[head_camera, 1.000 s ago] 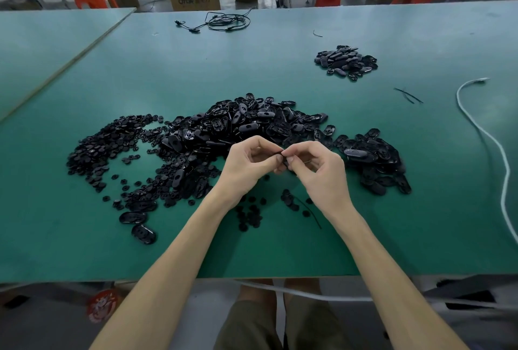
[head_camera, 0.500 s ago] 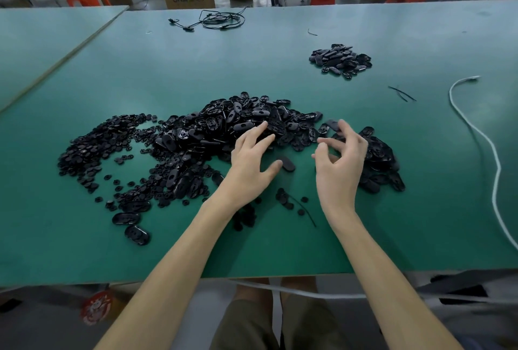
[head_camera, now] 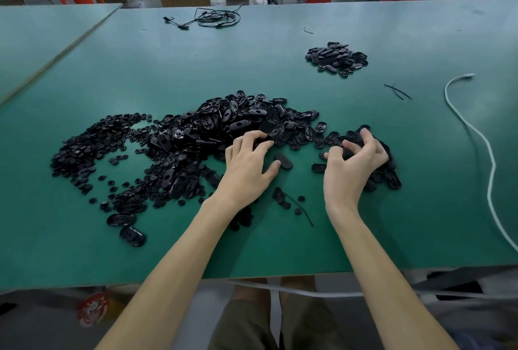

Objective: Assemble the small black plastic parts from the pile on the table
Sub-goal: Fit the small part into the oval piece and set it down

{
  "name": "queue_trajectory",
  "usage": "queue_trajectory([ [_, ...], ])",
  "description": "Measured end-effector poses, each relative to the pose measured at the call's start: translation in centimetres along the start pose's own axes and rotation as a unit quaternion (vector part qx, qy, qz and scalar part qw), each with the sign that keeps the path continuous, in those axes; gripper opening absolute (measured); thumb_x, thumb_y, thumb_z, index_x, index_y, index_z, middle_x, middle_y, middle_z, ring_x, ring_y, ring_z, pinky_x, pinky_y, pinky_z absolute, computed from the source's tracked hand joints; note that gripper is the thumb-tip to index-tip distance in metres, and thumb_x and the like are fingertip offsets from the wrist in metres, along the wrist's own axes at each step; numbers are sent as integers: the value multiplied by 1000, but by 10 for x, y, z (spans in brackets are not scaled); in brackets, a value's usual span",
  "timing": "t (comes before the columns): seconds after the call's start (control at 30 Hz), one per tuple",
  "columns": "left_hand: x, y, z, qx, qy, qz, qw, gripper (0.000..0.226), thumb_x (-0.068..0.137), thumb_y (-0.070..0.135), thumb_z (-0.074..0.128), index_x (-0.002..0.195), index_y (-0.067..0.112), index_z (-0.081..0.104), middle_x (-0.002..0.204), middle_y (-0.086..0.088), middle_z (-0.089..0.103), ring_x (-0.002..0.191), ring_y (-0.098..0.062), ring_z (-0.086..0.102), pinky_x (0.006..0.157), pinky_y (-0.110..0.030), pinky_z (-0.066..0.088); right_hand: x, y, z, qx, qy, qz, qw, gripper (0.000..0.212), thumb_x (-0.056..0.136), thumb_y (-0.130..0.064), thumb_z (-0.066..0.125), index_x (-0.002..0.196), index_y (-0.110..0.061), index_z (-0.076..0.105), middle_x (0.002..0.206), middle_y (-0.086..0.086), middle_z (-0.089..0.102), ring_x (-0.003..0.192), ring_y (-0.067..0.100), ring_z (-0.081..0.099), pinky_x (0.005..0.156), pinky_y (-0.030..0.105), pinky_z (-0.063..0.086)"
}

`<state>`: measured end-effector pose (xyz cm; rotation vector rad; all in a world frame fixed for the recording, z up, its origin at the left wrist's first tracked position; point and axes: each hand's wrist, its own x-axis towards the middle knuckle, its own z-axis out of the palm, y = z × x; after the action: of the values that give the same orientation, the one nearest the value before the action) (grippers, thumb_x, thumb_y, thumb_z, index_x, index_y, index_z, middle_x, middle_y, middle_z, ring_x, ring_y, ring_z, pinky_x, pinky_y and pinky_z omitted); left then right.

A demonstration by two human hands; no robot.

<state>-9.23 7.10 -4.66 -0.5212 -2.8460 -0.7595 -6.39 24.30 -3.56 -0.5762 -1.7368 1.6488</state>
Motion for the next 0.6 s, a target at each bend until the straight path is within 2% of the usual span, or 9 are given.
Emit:
queue_trajectory([
  [0.13, -1, 1, 0, 1, 1, -7, 1000, 51, 105, 42, 56, 148, 15, 53, 146, 3, 39, 141, -18, 25, 118, -35, 13, -2, -2, 0, 3, 5, -33, 999, 50, 94, 8, 50, 141, -11, 48, 140, 5, 29, 110, 12, 59, 82, 43, 61],
  [0.23, -2, 2, -2, -18, 20, -3, 1000, 43, 104, 34, 60, 142, 15, 58, 144, 1, 40, 139, -20, 29, 118, -38, 19, -6, -4, 0, -9, -33, -76, 996, 43, 94, 7, 52, 132, -14, 55, 134, 0, 37, 102, 6, 61, 77, 28, 59],
  [0.33, -3, 1, -3, -19, 24, 17, 999, 34, 103, 27, 61, 136, 20, 61, 162, 2, 31, 147, -21, 20, 117, -39, 15, -10, -3, 3, -59, -106, -123, 985, 33, 96, 4, 56, 121, -16, 62, 124, -4, 45, 97, 4, 60, 76, 18, 53],
  [0.43, -2, 0, -1, 18, -7, 31, 999, 36, 106, 28, 53, 142, 26, 58, 172, 3, 19, 155, -17, 9, 118, -37, 7, -10, -2, 6, -93, -158, -139, 973, 29, 96, 3, 58, 114, -18, 66, 119, -6, 49, 95, 3, 60, 76, 13, 50],
  [0.6, -1, -1, 2, 46, -5, 41, 998, 42, 108, 30, 47, 149, 23, 54, 167, 12, 31, 155, -12, 17, 118, -37, 9, -10, -1, 7, -114, -187, -140, 966, 27, 96, 1, 59, 115, -16, 68, 117, -6, 53, 94, 5, 62, 79, 13, 50],
])
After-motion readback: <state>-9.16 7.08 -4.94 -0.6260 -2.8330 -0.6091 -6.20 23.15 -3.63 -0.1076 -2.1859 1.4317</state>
